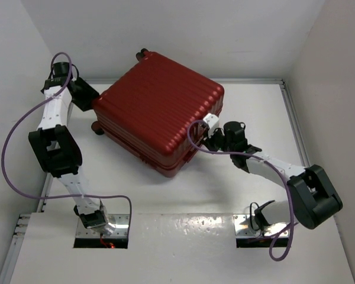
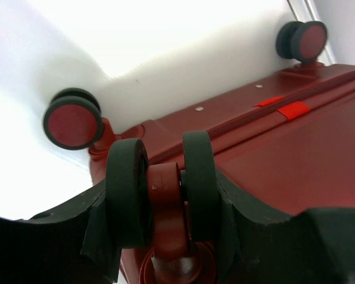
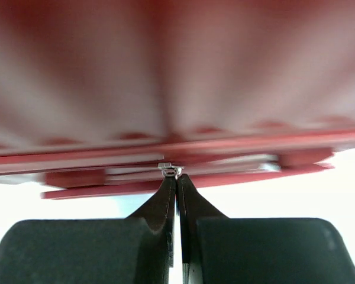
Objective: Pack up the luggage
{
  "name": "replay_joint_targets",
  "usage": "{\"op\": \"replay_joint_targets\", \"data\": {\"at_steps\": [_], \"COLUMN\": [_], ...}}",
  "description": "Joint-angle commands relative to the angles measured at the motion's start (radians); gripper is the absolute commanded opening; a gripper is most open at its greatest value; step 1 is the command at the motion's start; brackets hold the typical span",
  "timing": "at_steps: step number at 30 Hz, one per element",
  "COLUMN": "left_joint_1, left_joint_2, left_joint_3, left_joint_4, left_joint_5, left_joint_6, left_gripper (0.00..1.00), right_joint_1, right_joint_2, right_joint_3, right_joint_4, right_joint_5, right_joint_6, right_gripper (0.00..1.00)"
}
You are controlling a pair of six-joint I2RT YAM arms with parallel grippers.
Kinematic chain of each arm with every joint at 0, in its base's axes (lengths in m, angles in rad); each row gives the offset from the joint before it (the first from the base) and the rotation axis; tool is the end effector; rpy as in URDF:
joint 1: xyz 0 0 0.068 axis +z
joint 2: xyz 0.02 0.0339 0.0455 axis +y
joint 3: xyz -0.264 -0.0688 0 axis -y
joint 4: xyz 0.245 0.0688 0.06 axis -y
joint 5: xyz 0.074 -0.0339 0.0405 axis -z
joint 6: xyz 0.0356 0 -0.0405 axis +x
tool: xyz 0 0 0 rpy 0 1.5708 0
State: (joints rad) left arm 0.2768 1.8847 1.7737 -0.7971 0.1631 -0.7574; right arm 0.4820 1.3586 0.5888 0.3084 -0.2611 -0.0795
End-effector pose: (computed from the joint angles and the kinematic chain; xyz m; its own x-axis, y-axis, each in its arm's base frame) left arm 0.4044 0.1089 0.3111 -0.4318 -0.8274 -0.3591 -0.6471 0.5615 -0.5157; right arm 0.2431 0.1375 0.1959 -0.3414 -0.2652 -0.9017 -0.6819 0.7301 0.0435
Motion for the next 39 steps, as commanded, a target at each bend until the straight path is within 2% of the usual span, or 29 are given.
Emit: {"op": "replay_joint_targets", "data": {"at_steps": [1,4,8,12,15,16,19,26,31,36,39], "left_joint_1": [0.108,0.099,0.090,0.065,0.075,0.075,0.035,-0.023,-0.102,-0.120,-0.129], "left_joint_2": [0.051,0.083,0.154,0.264,0.342,0.385,0.447,0.456,0.501,0.528,0.528], "left_joint_3": [0.070,0.090,0.153,0.286,0.390,0.458,0.582,0.538,0.537,0.547,0.547], "left_joint_4": [0.041,0.041,0.041,0.041,0.061,0.074,0.105,0.278,0.315,0.358,0.358], "left_joint_5": [-0.273,-0.342,-0.379,-0.451,-0.380,-0.340,-0.337,-0.218,-0.263,-0.298,-0.307], "left_joint_6": [0.280,0.325,0.475,0.570,0.589,0.646,0.740,0.954,1.091,1.127,1.092], "left_gripper": [0.00,0.00,0.00,0.00,0.00,0.00,0.00,0.00,0.00,0.00,0.00], "right_joint_1": [-0.066,-0.112,-0.184,-0.256,-0.330,-0.351,-0.394,-0.473,-0.476,-0.479,-0.477], "right_joint_2": [-0.004,0.011,0.075,0.146,0.209,0.250,0.327,0.556,0.744,0.941,1.045], "right_joint_3": [0.020,0.034,0.051,0.085,0.135,0.155,0.200,0.380,0.578,0.756,0.879], "right_joint_4": [0.156,0.167,0.208,0.262,0.302,0.328,0.356,0.501,0.609,0.696,0.757], "right_joint_5": [0.174,0.181,0.157,0.108,0.077,0.044,0.019,-0.147,-0.236,-0.309,-0.323], "right_joint_6": [0.044,0.061,0.061,0.055,0.053,0.050,0.052,0.072,0.142,0.196,0.239], "right_gripper": [0.00,0.00,0.00,0.00,0.00,0.00,0.00,0.00,0.00,0.00,0.00]}}
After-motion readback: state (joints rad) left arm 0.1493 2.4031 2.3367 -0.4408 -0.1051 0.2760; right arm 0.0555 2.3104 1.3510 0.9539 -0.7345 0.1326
